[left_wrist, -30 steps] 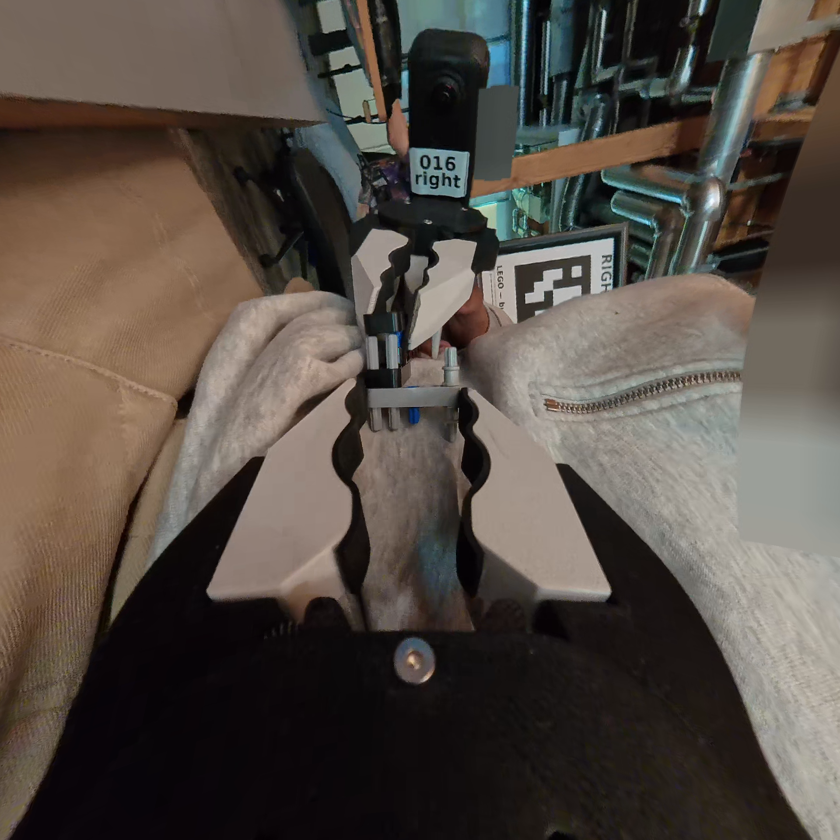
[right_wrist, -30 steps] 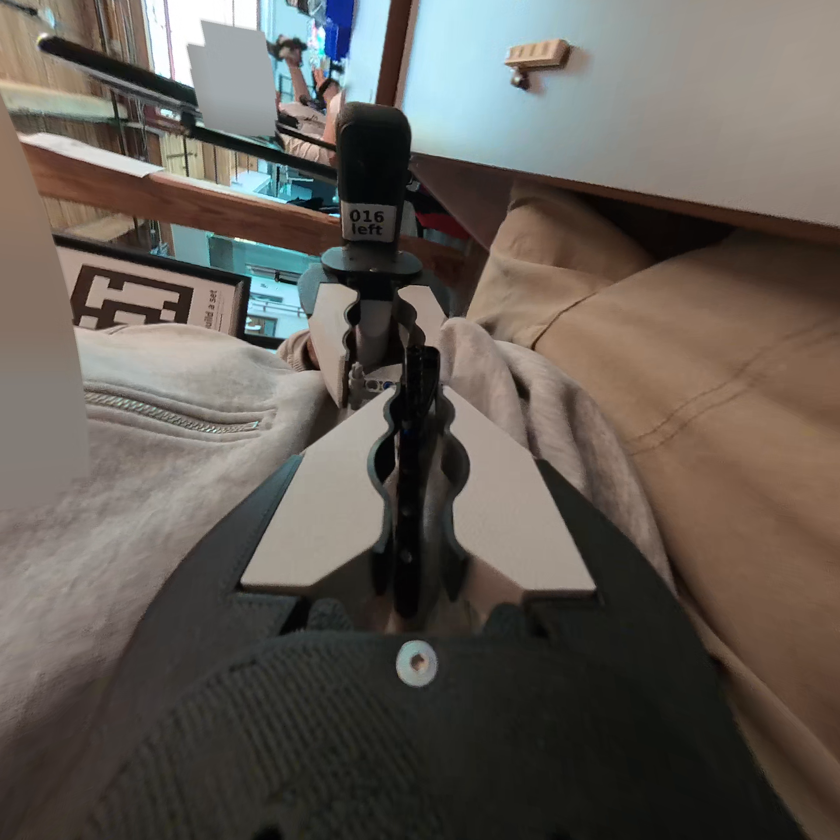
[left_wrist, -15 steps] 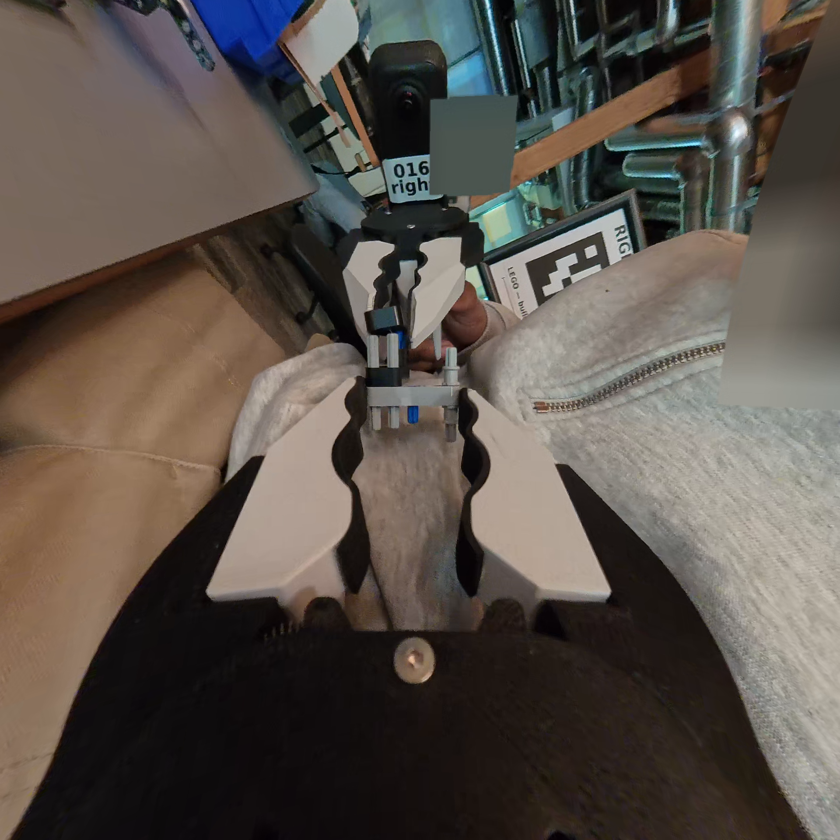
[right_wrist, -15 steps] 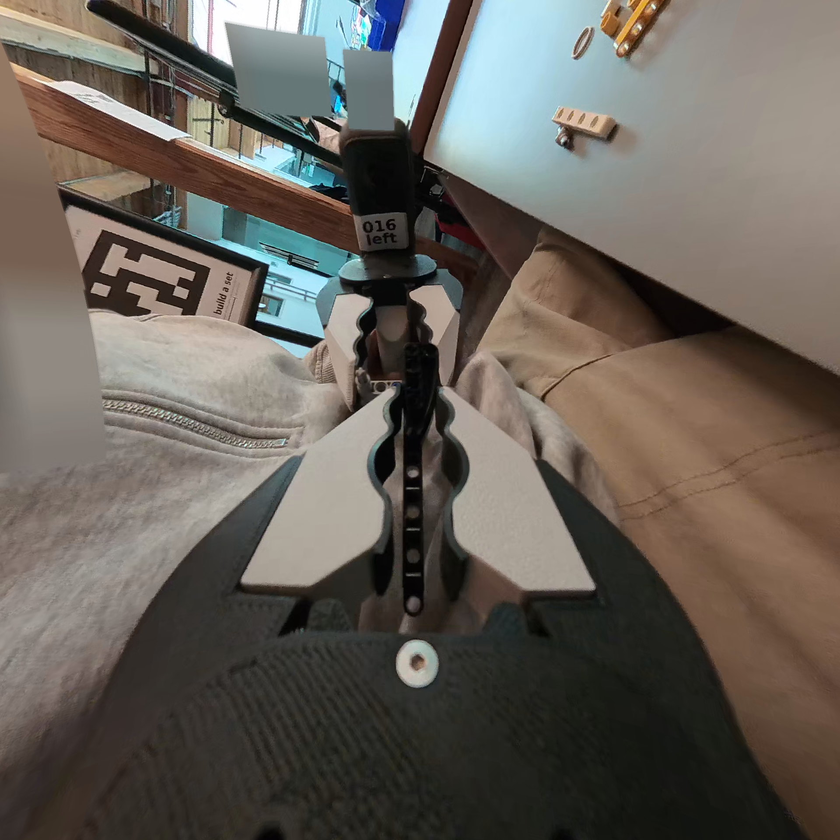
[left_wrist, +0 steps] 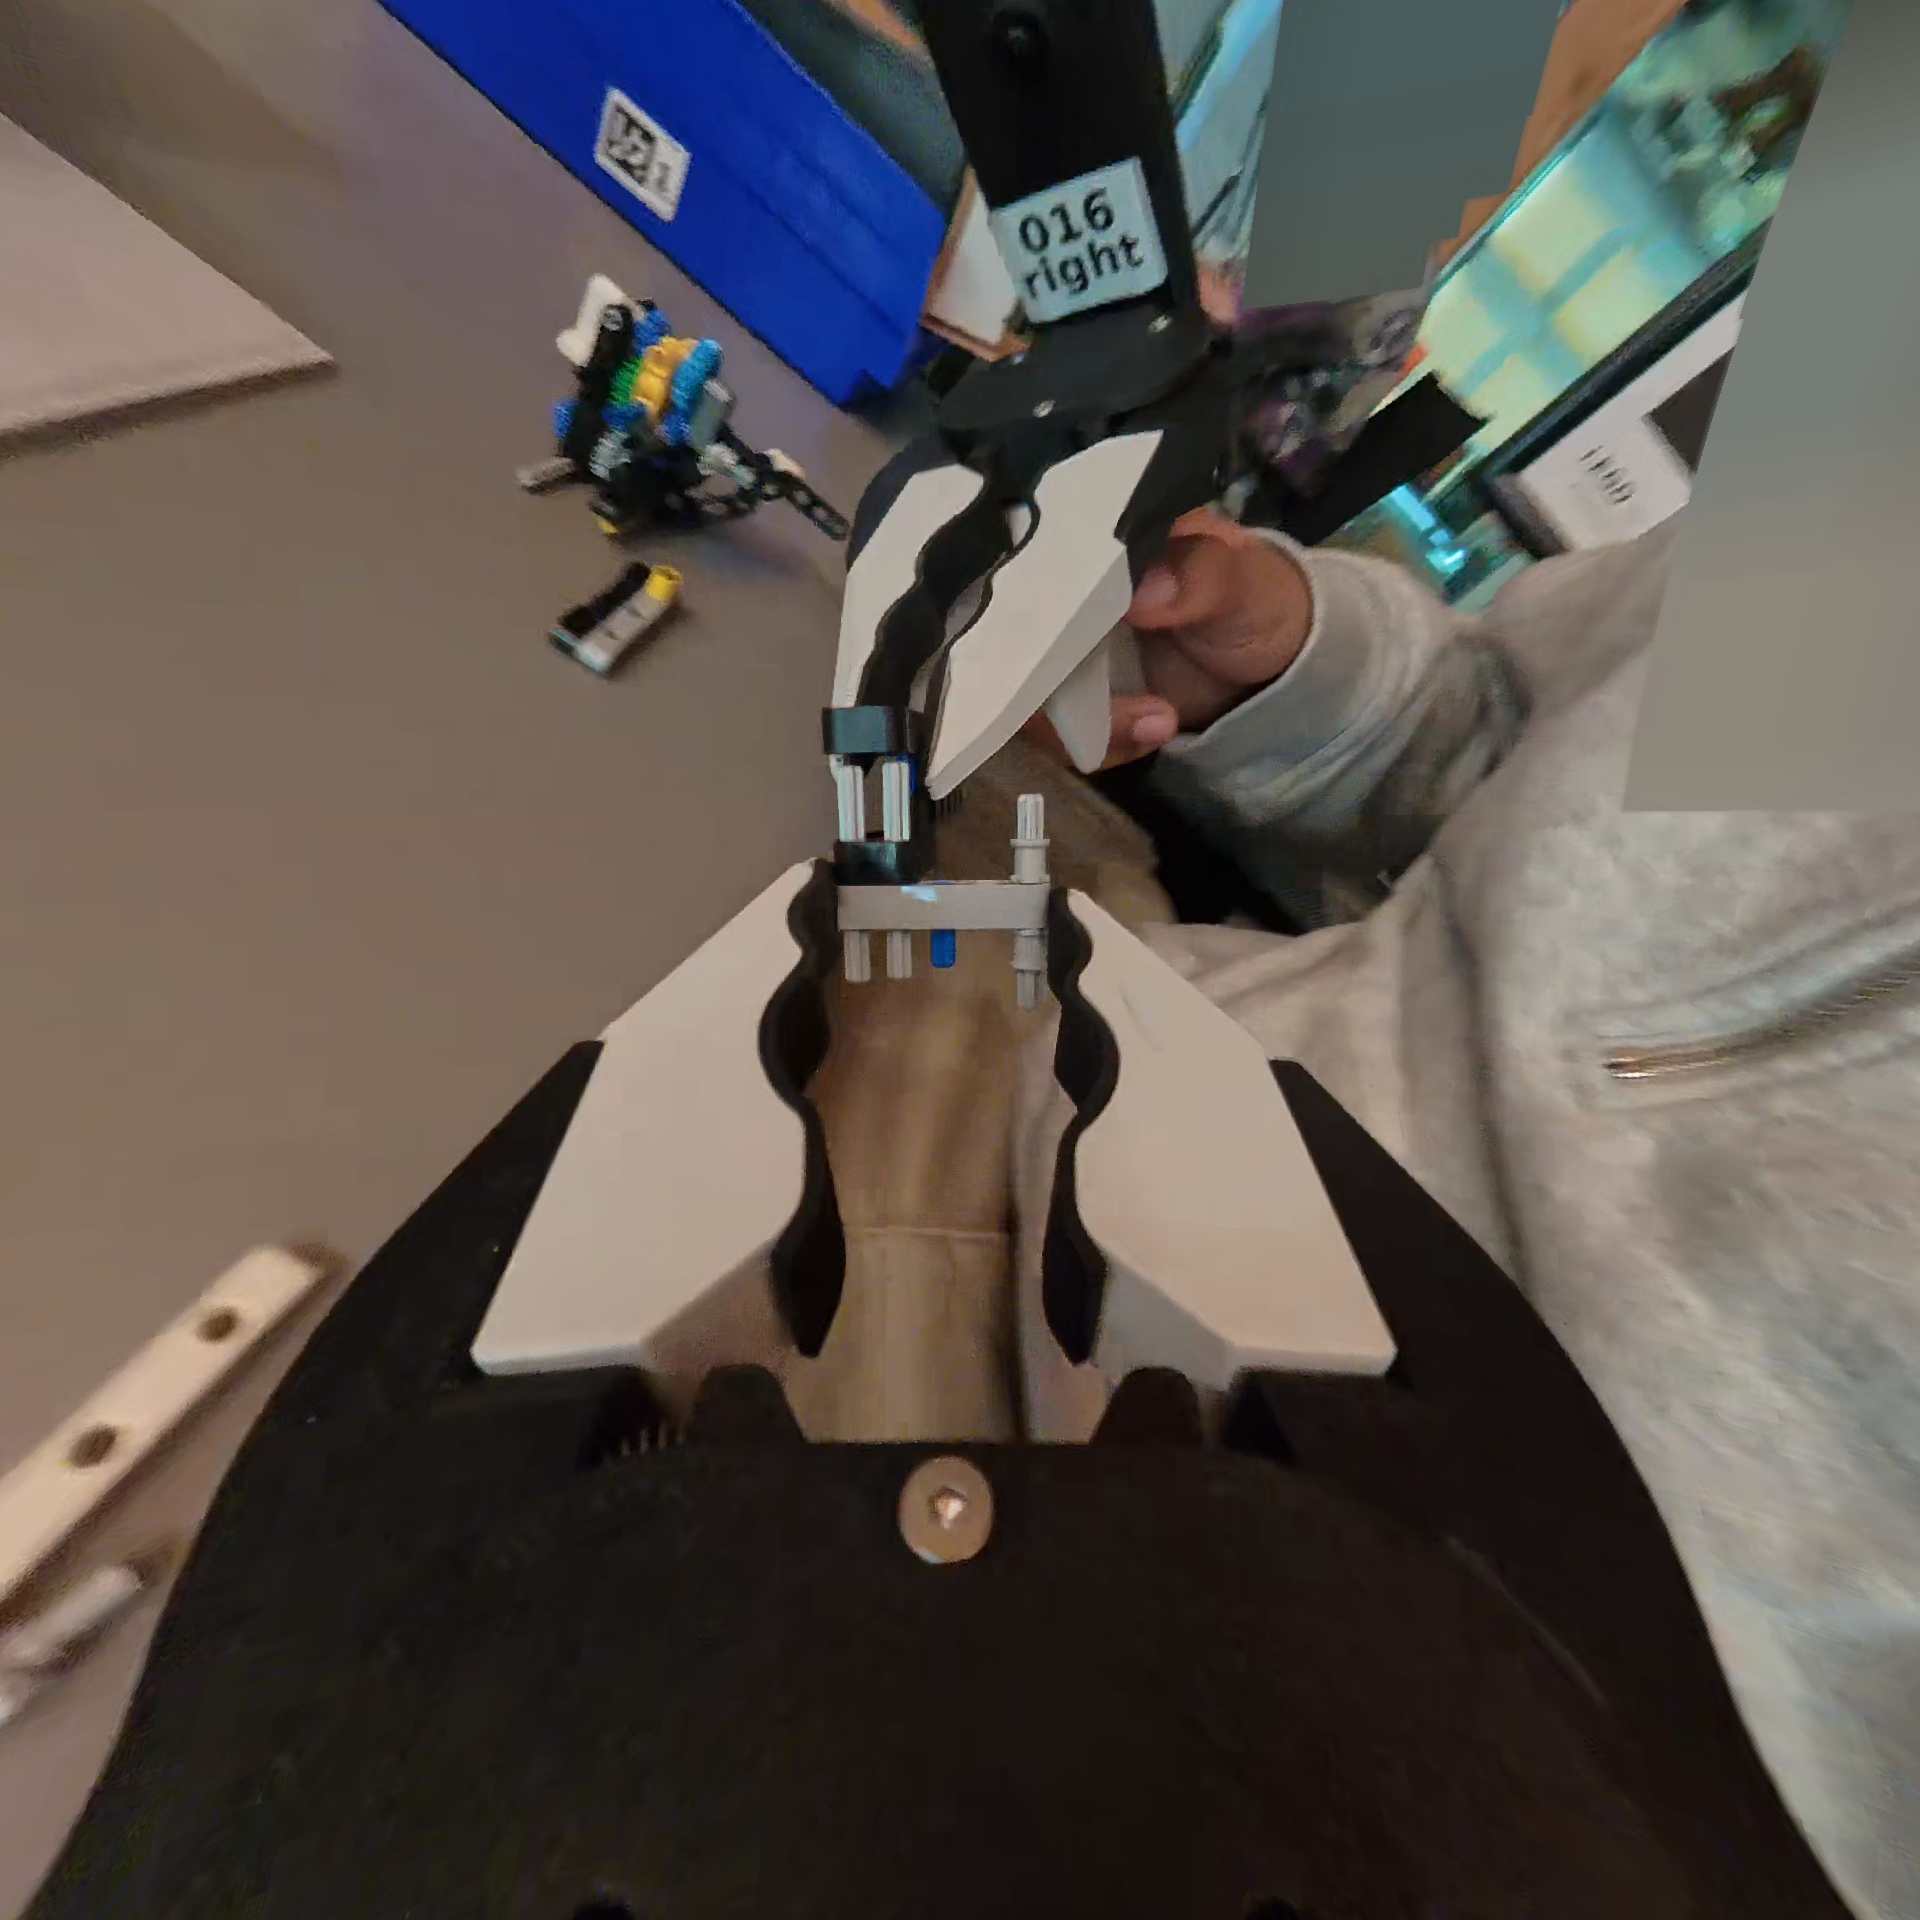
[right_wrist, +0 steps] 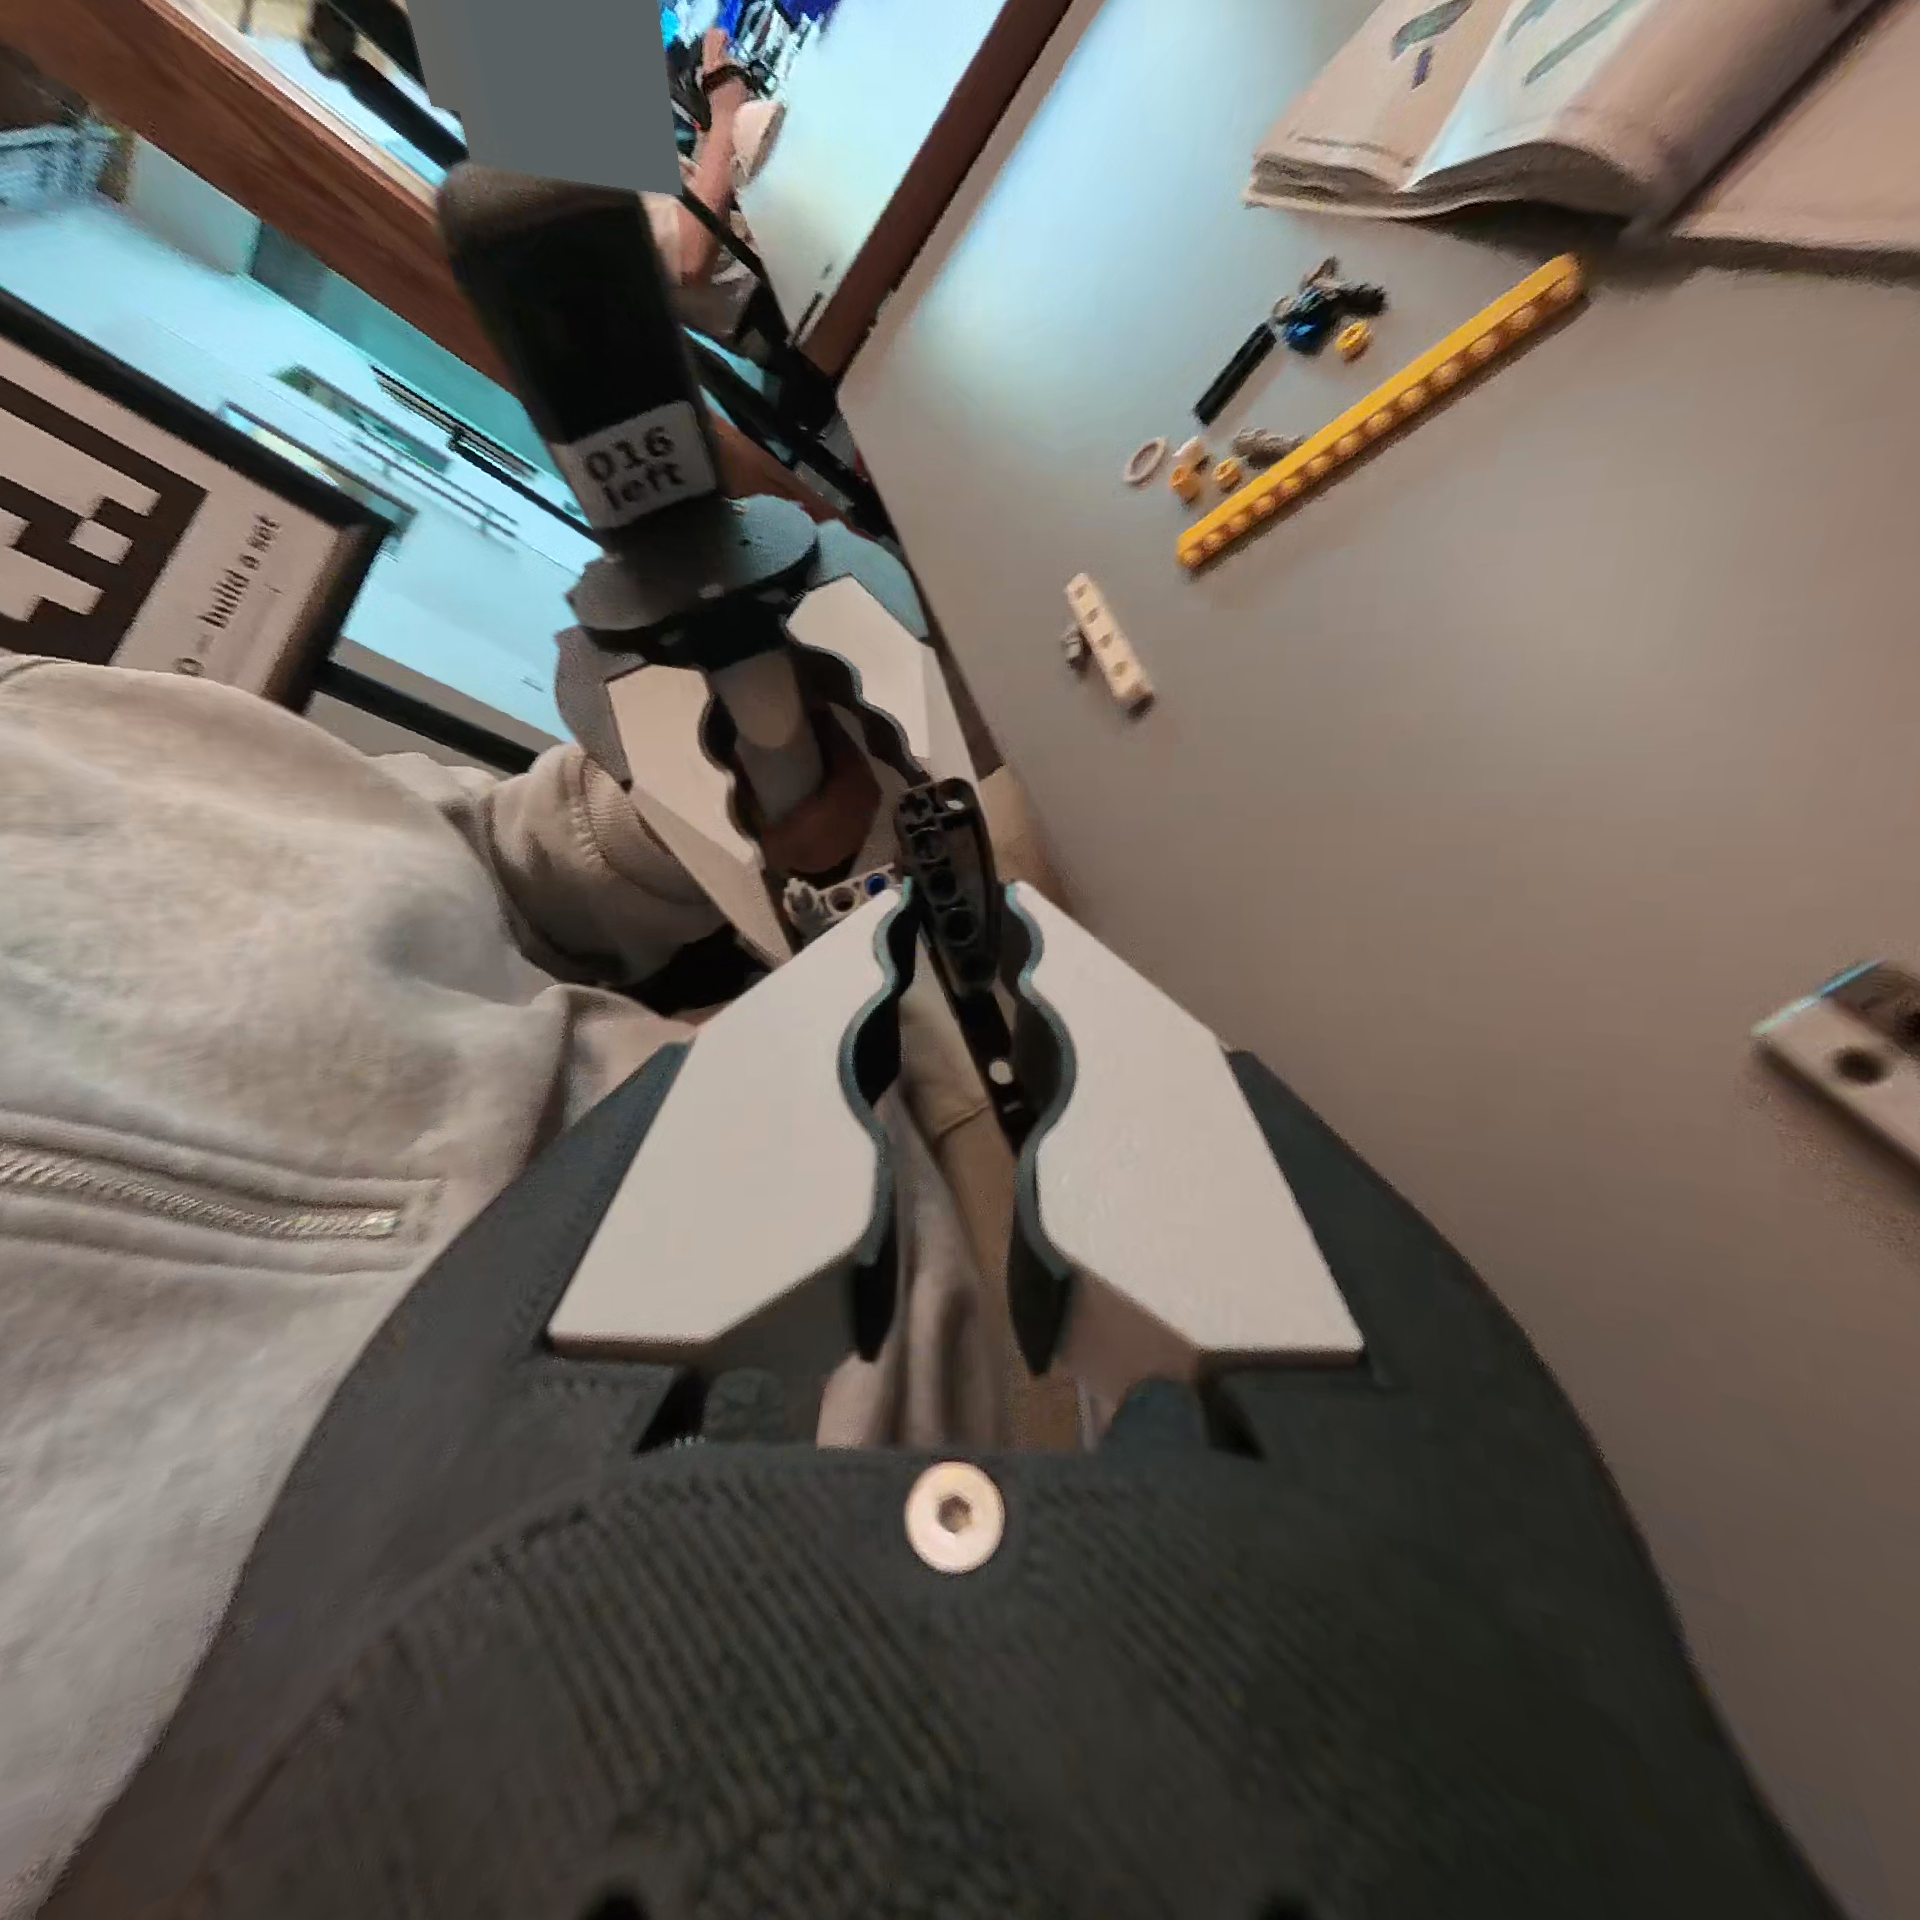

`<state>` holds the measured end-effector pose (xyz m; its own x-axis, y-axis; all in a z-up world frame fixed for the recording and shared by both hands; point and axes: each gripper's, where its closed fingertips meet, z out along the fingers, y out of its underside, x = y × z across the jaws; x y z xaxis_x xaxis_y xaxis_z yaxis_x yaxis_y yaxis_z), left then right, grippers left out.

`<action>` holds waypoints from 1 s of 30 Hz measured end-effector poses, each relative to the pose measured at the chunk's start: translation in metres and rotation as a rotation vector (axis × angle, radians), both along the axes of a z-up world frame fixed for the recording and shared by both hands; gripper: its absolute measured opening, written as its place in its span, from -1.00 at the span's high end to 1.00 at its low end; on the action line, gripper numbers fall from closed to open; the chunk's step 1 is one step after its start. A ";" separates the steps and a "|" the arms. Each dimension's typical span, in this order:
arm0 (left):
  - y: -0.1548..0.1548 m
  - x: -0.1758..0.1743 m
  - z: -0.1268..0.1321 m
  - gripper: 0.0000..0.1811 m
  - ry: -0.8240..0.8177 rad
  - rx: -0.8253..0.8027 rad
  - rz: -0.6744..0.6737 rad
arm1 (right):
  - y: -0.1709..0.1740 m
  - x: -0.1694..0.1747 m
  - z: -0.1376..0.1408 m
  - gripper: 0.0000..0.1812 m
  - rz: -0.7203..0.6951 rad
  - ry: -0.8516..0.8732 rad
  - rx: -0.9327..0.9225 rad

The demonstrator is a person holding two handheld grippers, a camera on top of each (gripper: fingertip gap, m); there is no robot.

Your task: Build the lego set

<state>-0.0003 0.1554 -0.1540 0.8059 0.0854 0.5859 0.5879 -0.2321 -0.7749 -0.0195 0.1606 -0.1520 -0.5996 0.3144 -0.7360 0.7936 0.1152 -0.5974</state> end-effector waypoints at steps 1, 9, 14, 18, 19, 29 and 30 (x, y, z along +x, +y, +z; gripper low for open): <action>0.000 -0.007 -0.005 0.59 0.030 -0.026 0.008 | 0.001 -0.007 -0.005 0.86 0.003 0.006 0.022; 0.002 -0.030 -0.034 0.59 0.061 -0.123 0.009 | 0.004 -0.034 -0.031 0.85 -0.019 -0.023 0.070; -0.002 -0.033 -0.041 0.59 0.025 -0.124 0.013 | 0.006 -0.036 -0.032 0.87 -0.030 -0.071 0.027; -0.004 -0.033 -0.045 0.59 0.024 -0.142 0.011 | 0.018 -0.042 -0.021 0.87 -0.073 -0.043 0.012; -0.004 -0.033 -0.046 0.60 0.028 -0.147 0.011 | 0.022 -0.044 -0.019 0.87 -0.088 -0.022 0.021; -0.005 -0.026 -0.051 0.59 0.094 -0.183 0.003 | 0.042 -0.057 -0.073 0.86 -0.033 0.398 0.671; -0.005 -0.026 -0.051 0.60 0.098 -0.186 0.004 | 0.043 -0.056 -0.075 0.86 -0.019 0.427 0.706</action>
<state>-0.0258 0.1501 -0.2049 0.8577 0.1878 0.4786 0.5130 -0.3742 -0.7725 -0.0755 0.2039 -0.2270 -0.7726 0.6309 -0.0712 0.5206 0.5652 -0.6399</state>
